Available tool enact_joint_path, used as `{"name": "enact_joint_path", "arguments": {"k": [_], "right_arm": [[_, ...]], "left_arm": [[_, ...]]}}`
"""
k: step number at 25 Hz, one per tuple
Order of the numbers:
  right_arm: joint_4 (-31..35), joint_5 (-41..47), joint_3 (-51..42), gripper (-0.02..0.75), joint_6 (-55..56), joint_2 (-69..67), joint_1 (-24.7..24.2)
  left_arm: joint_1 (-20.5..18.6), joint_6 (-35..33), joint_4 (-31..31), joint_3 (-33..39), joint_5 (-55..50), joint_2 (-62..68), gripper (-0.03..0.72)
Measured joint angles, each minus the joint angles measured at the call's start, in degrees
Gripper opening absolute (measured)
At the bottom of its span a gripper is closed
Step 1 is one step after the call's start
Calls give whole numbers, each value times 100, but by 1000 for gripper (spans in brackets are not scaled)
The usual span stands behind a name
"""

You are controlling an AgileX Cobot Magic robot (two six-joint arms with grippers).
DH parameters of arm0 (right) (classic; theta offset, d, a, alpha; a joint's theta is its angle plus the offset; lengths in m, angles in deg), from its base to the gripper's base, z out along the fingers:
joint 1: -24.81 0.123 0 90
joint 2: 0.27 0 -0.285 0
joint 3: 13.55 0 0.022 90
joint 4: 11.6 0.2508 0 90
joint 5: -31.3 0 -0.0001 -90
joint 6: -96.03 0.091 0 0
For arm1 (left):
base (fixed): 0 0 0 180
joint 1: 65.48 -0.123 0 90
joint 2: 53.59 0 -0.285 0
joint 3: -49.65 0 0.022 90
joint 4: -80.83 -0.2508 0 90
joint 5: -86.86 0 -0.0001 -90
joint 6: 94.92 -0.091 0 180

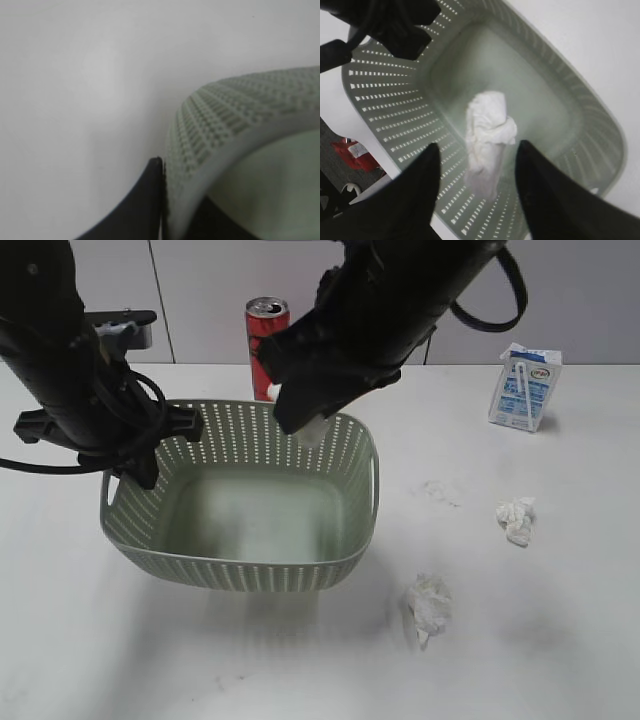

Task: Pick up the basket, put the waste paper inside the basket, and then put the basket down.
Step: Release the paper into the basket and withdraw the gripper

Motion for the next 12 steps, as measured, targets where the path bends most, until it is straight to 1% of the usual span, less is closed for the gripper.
{"name": "enact_joint_path", "arguments": {"k": [2, 3, 4, 5, 8, 10, 12], "right_arm": [[40, 0, -6, 511, -39, -115, 44], [40, 0, -6, 584, -39, -153, 44], [32, 0, -6, 622, -19, -174, 44], [18, 5, -6, 636, 12, -179, 39], [-96, -15, -1, 639, 260, 18, -95], [-301, -26, 10, 639, 445, 301, -357], [-450, 49, 34, 639, 591, 610, -840]], "left_arm": [[0, 0, 0, 0, 0, 0, 0], [0, 0, 0, 0, 0, 0, 0], [0, 0, 0, 0, 0, 0, 0], [0, 0, 0, 0, 0, 0, 0], [0, 0, 0, 0, -5, 0, 0], [0, 0, -5, 0, -5, 0, 2], [0, 0, -5, 0, -5, 0, 2]]}}
